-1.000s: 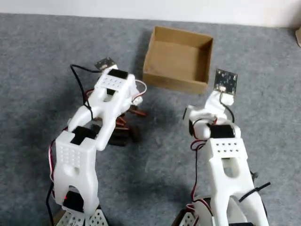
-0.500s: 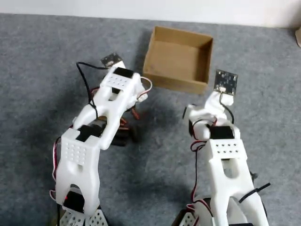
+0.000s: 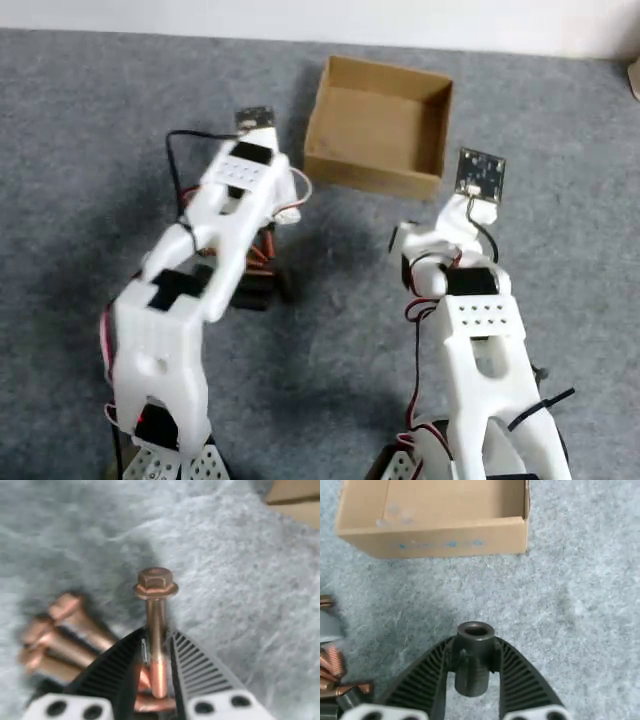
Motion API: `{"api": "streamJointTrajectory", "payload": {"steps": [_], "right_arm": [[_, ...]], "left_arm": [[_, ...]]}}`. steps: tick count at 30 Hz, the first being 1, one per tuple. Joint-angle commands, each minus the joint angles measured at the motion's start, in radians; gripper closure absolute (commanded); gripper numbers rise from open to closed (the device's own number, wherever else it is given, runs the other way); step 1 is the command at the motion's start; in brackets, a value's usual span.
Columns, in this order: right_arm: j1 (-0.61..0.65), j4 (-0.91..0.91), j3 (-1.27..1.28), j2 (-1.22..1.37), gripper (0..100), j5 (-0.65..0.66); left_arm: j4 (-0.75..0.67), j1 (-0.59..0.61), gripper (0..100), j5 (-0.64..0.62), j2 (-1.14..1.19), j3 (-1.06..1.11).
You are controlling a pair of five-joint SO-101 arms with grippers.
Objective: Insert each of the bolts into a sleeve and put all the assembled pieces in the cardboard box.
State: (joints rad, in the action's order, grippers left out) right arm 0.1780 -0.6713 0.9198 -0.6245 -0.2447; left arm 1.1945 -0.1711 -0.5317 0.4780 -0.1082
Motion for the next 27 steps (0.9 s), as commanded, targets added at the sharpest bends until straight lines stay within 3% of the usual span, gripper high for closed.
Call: {"api": "streamJointTrajectory", "payload": {"steps": [1,6,15,20,27], "right_arm": [[-0.007,0.03,0.001,-0.077,99.3,0.014],[0.008,0.108,0.168,-0.318,99.4,0.015],[0.173,0.216,0.538,-0.929,99.4,0.161],[0.286,0.303,0.751,-1.224,99.4,0.227],[0.38,0.427,0.848,-1.181,99.4,0.267]], "left_arm": [[-0.048,-0.071,100,0.054,-0.251,0.148],[-0.304,-0.154,100,0.068,-0.613,0.545],[-0.62,-0.162,100,0.324,-1.178,1.05],[-0.876,-0.151,100,0.25,-1.382,1.207],[-1.005,-0.15,100,0.124,-1.627,1.326]]}}
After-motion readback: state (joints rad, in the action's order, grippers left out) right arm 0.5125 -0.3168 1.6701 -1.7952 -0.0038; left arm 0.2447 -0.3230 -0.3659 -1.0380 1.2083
